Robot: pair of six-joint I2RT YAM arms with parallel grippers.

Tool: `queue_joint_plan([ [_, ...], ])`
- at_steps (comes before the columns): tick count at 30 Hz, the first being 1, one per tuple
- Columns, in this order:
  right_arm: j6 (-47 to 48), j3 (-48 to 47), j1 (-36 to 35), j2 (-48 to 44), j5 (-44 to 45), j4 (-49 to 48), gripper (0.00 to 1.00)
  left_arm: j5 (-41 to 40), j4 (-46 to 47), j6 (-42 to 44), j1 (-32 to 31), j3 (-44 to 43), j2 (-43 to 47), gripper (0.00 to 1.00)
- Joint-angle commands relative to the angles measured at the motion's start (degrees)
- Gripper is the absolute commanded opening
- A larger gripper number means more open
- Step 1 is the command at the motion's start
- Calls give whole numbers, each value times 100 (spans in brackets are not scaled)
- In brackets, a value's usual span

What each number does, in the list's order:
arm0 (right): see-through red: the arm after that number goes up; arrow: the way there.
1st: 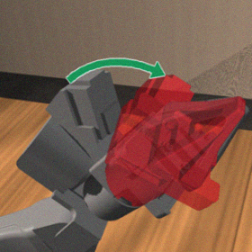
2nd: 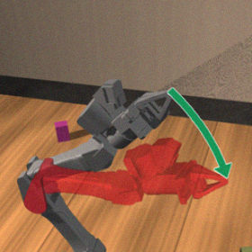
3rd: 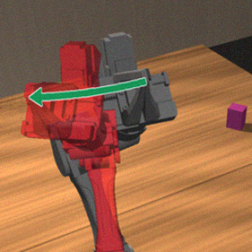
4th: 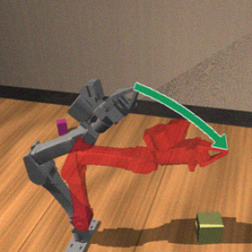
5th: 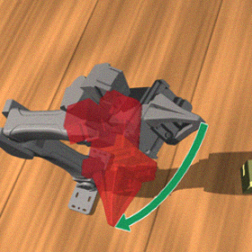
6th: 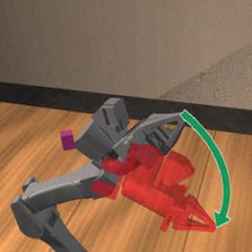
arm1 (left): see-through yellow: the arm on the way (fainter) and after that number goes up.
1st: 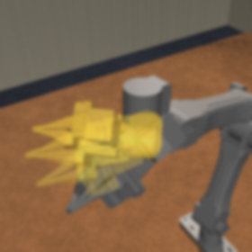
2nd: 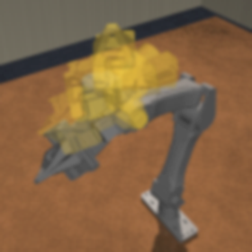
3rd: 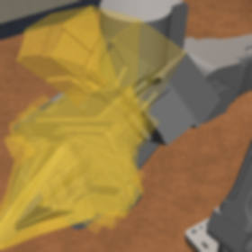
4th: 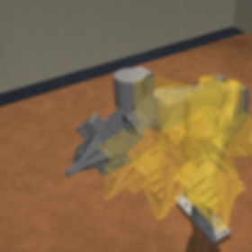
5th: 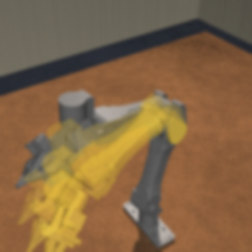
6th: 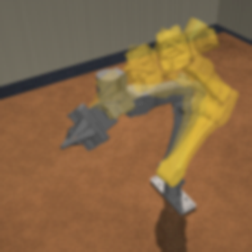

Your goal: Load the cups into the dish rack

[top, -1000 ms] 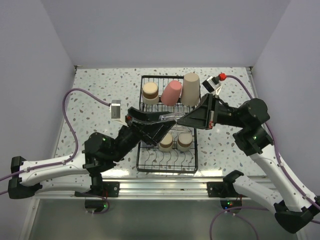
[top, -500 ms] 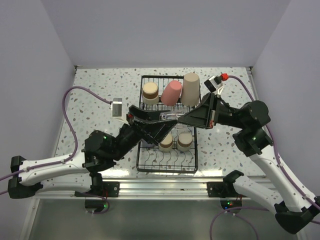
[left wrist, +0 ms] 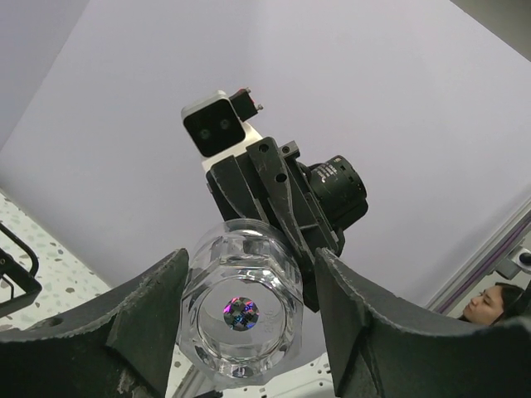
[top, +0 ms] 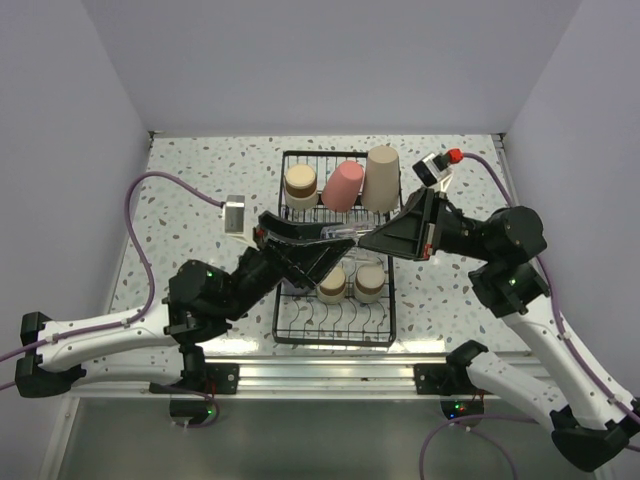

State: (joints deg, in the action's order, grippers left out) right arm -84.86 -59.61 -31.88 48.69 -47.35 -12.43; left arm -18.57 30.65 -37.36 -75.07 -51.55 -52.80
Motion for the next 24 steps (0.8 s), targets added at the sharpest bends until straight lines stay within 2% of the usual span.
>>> queue_joint_plan([
  [1, 31, 11, 32, -43, 499, -172, 0, 398, -68, -183, -69, -83, 68, 64],
  [2, 40, 3, 33, -61, 534, -164, 0, 398, -86, -192, -69, -83, 76, 65],
  [3, 40, -6, 33, -70, 534, -155, 0, 415, -129, -210, -69, -83, 85, 71],
  [6, 40, -41, 33, -52, 578, -137, 0, 459, -191, -245, -69, -83, 77, 80],
  [9, 22, -50, 33, -79, 639, -111, 0, 503, -253, -262, -61, -83, 85, 81],
  [11, 39, -50, 33, -105, 666, -94, 0, 503, -262, -280, -69, -75, 103, 78],
  [15, 101, -6, 33, -193, 710, 21, 0, 442, -305, -280, -69, -74, 182, 57],
  [16, 110, 29, 33, -219, 710, 64, 0, 424, -314, -271, -69, -75, 199, 54],
  [20, 215, 99, 24, -360, 675, 266, 0, 293, -341, -298, -69, -48, 278, 52],
  [22, 303, 134, 32, -421, 649, 415, 0, 275, -332, -298, -69, -22, 322, 59],
  [24, 400, 143, 24, -517, 675, 565, 0, 284, -306, -280, -69, -13, 314, 75],
])
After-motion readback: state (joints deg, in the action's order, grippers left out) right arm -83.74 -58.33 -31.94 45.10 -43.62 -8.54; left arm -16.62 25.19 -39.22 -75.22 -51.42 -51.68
